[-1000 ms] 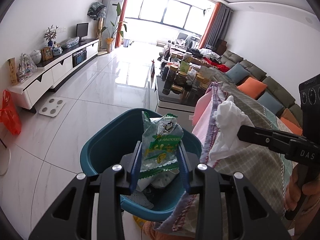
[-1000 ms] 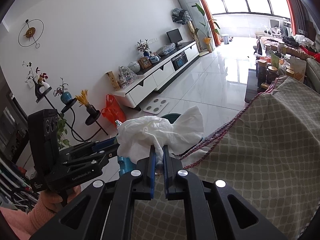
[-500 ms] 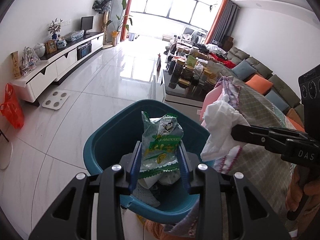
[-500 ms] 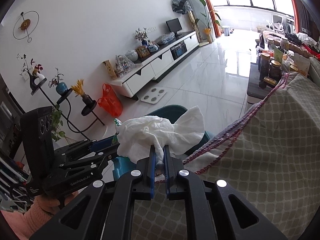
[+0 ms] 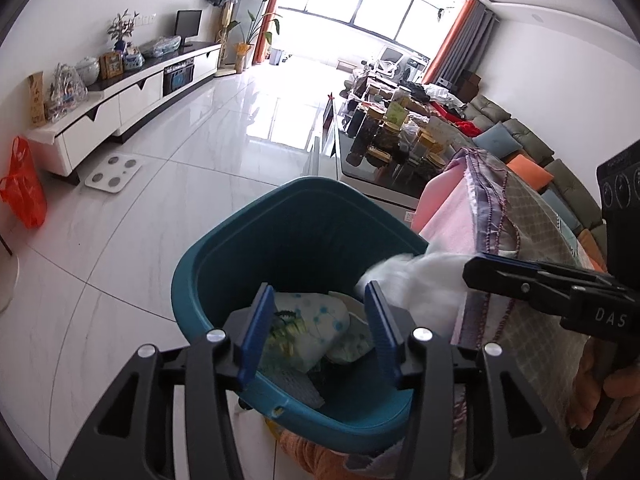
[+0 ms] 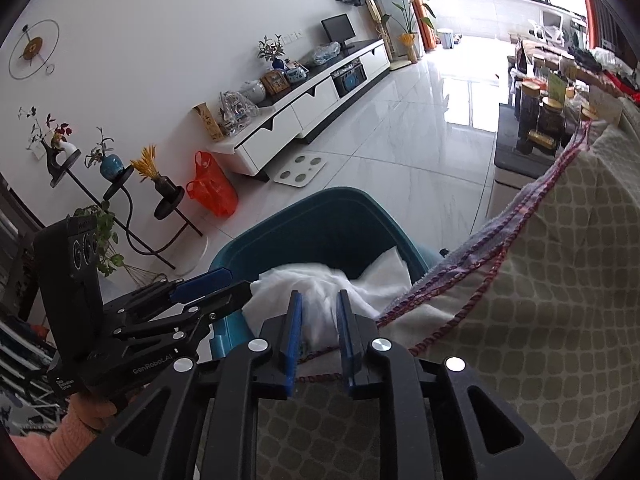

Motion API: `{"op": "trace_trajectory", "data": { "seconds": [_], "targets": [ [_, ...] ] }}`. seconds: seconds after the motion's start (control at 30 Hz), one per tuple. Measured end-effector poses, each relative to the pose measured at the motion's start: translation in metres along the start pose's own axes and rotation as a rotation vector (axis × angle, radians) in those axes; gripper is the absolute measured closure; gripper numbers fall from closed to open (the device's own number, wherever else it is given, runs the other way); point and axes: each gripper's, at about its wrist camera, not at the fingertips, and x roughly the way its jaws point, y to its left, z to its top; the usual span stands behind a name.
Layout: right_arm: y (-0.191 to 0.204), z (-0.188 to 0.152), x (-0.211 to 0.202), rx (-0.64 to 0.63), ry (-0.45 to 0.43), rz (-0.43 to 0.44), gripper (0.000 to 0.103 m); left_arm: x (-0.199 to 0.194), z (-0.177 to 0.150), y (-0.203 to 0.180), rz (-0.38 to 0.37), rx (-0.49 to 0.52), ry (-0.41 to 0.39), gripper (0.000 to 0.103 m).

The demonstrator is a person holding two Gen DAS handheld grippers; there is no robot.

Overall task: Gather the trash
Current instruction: 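Open both tools to drop the wrapper and tissue into the bin, then move both open tools back over the orange peels on the bed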

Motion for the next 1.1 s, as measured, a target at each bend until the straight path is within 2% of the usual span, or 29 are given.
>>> {"op": "trace_trajectory", "data": {
  "seconds": [0.27,0.53,0.63,0.8,1.1],
  "targets": [
    [-0.006,-0.004,-0.010,0.028,-0.023,0.025,0.075,-0.013,-0.001,-0.002,-0.002,0.001,-0.035,0.055],
    [-0.014,-0.020,-0.051,0.032,-0.099,0.030,0.069,-0.045,-0.004,-0.031,-0.064,0.058,-0.110,0.050],
    [-0.022,-0.031,-0.075,0.034,-0.144,0.017,0.066,-0.059,-0.008,-0.055,-0.125,0.107,-0.138,0.048],
    [-0.040,-0.051,-0.119,0.070,-0.218,-0.030,0.065,-0.066,-0.020,-0.103,-0.229,0.200,-0.140,0.047],
    [-0.089,-0.119,-0.212,0.201,-0.353,-0.199,0.063,-0.056,-0.053,-0.205,-0.433,0.379,-0.061,0.046]
  ]
}}
